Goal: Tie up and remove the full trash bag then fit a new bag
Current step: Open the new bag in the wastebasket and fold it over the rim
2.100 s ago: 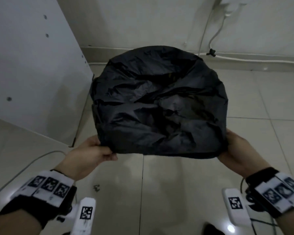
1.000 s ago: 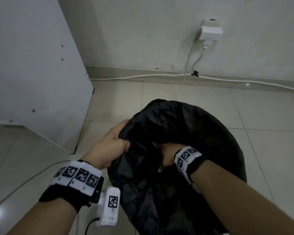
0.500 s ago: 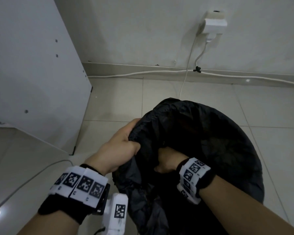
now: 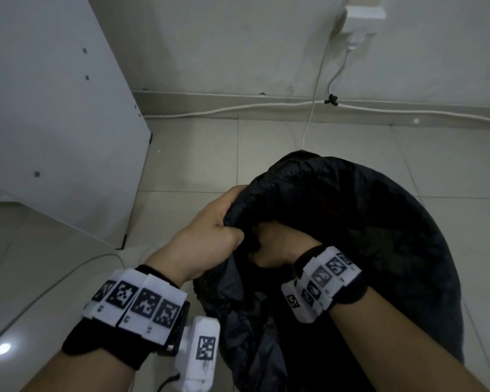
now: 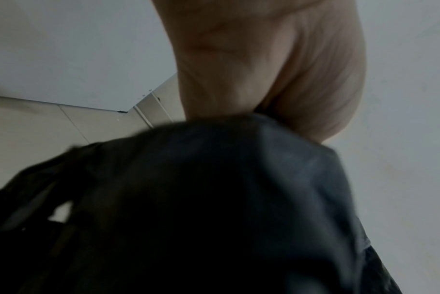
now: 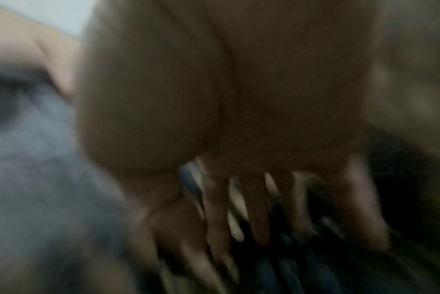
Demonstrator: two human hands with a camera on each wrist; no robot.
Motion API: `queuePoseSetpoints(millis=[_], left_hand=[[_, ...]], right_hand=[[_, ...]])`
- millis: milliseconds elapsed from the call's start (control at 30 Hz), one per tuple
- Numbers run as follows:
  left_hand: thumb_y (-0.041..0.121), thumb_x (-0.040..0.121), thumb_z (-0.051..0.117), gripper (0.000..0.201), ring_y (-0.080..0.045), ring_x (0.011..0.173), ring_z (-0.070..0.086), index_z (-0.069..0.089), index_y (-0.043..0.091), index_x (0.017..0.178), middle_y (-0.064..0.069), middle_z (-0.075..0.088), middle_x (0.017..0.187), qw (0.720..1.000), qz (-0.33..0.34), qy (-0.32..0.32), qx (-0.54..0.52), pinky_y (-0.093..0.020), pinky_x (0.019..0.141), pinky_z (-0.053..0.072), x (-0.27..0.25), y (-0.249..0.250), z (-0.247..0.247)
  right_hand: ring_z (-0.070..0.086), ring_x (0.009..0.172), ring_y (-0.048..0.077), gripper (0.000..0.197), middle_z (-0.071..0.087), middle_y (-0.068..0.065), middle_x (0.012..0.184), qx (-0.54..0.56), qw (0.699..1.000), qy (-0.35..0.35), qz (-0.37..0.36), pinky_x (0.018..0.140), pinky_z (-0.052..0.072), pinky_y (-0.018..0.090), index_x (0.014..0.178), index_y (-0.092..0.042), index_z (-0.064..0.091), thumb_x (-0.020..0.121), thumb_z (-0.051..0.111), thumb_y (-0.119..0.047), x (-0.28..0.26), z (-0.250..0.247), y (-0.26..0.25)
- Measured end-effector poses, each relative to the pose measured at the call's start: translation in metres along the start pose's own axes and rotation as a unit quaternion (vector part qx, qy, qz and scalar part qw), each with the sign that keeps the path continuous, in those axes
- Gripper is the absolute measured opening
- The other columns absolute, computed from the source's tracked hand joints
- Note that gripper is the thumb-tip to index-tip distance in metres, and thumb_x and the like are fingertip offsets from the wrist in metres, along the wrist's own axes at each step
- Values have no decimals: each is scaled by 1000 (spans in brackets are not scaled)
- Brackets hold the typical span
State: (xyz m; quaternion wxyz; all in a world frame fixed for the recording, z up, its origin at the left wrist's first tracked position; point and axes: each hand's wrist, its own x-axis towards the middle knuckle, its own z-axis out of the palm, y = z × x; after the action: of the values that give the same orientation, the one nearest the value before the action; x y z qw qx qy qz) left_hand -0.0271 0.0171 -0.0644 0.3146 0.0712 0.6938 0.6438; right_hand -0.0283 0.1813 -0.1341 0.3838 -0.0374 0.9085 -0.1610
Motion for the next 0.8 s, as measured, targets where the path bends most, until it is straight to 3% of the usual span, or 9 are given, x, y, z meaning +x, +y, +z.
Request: queuePoseSetpoints(millis=[67,133,200,267,333,467,567,700,800], left_hand=[[-9,60,43,80,-13,71,56,60,36,124,0,61,82,1000,-3,0,5,-23,63,43,-1,0,0],[-12,66,44,79,-14,73,56,59,39,124,0,61,83,1000,-3,-18,18,-25,65,45,-5,2,2],[-14,71,45,77,-11,78,59,56,40,125,-1,65,91,998,7,-41,45,-22,70,48,-8,5,5],[-19,76,43,78,-9,84,62,55,40,125,-3,68,102,997,10,-41,57,-20,75,50,-7,7,8],[-15,74,44,77,-8,83,62,56,40,126,1,68,99,998,11,-35,55,-20,73,50,-4,8,8],[-10,70,46,74,-8,79,62,57,38,125,7,67,88,997,14,-45,61,-20,68,49,-2,6,9],[-19,76,44,72,-7,83,64,59,37,119,3,71,95,996,19,-45,70,-18,74,50,-7,7,12],[-3,59,45,71,-20,98,68,64,42,110,-13,69,108,999,1,25,32,-36,90,53,0,3,1],[-5,53,45,77,-33,111,64,65,43,110,-13,68,119,998,-27,62,-9,-58,99,48,3,-1,-17]], right_hand=[[27,147,33,64,26,9,162,-12,999,-48,17,118,29,41,154,-22,33,93,54,-29,11,18,8],[11,153,33,70,6,6,168,-45,992,-110,44,124,17,45,159,-23,19,96,50,-25,12,35,17],[32,146,33,60,29,12,162,-47,993,-88,57,118,31,41,153,-14,36,96,51,-25,9,41,21],[56,126,33,49,58,14,139,-31,996,23,80,102,48,40,136,-13,56,90,58,-31,8,37,14],[62,118,33,47,64,11,129,-50,989,85,107,95,52,40,130,-14,60,87,61,-34,12,32,6],[46,138,33,47,48,16,150,-81,986,-98,111,111,39,41,146,-5,46,102,50,-23,15,57,14],[37,144,32,47,40,15,156,-61,987,-112,102,117,28,40,149,-5,41,106,42,-24,6,58,26],[49,133,31,44,52,15,147,-15,998,-39,46,108,36,34,140,-7,53,104,41,-30,-28,-11,-4],[67,95,22,23,74,3,105,25,996,78,-45,89,56,33,100,-19,73,92,52,-24,-77,-77,-27]])
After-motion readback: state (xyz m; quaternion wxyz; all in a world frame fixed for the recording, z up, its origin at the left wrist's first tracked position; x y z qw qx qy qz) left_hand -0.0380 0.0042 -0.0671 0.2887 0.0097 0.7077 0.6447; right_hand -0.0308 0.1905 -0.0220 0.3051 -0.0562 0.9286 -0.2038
